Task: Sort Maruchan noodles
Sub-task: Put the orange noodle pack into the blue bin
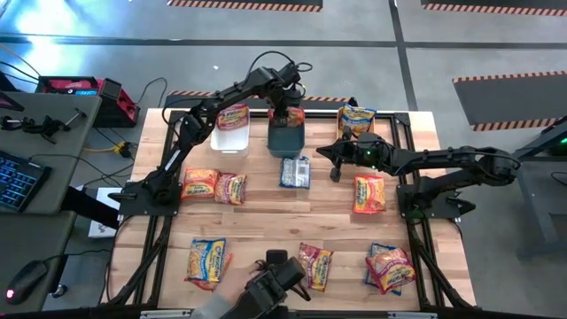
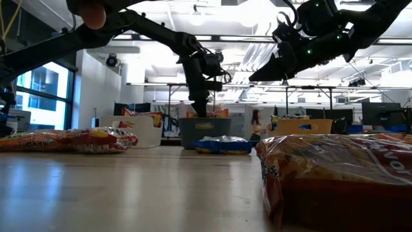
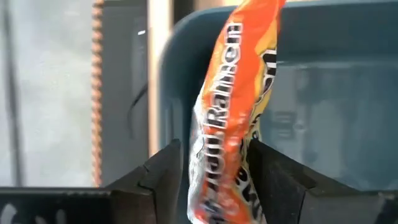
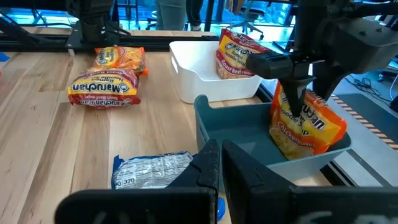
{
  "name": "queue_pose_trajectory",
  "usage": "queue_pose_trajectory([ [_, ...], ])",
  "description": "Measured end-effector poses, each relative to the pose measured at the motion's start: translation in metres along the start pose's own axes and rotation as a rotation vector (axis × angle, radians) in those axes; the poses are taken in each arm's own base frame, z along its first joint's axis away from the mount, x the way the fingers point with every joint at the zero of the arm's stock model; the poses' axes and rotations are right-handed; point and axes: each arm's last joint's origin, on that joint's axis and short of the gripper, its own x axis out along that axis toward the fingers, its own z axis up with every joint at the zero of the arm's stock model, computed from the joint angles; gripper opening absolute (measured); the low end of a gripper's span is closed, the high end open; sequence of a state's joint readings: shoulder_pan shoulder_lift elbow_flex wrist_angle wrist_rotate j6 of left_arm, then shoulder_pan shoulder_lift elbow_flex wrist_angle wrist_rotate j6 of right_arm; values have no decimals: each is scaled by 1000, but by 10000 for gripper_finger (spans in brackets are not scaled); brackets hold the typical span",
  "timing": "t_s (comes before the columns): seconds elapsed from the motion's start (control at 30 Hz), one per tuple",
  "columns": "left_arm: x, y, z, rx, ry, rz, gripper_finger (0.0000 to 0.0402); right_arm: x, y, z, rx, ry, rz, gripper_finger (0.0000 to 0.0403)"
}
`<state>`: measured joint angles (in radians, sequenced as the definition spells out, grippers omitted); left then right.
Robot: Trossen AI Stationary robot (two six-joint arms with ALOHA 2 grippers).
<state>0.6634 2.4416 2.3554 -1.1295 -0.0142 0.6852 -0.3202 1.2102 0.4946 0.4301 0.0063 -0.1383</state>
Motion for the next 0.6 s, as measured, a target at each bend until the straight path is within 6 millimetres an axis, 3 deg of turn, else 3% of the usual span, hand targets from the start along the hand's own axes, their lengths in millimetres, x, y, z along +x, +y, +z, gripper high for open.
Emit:
queue_pose_trajectory([
  [0.17, 0, 5, 2, -14, 24, 104, 174, 0, 0, 0, 0, 0, 0, 0],
  [0.6, -1, -1, 8, 10, 18, 109, 190, 0, 0, 0, -1, 1, 0, 0],
])
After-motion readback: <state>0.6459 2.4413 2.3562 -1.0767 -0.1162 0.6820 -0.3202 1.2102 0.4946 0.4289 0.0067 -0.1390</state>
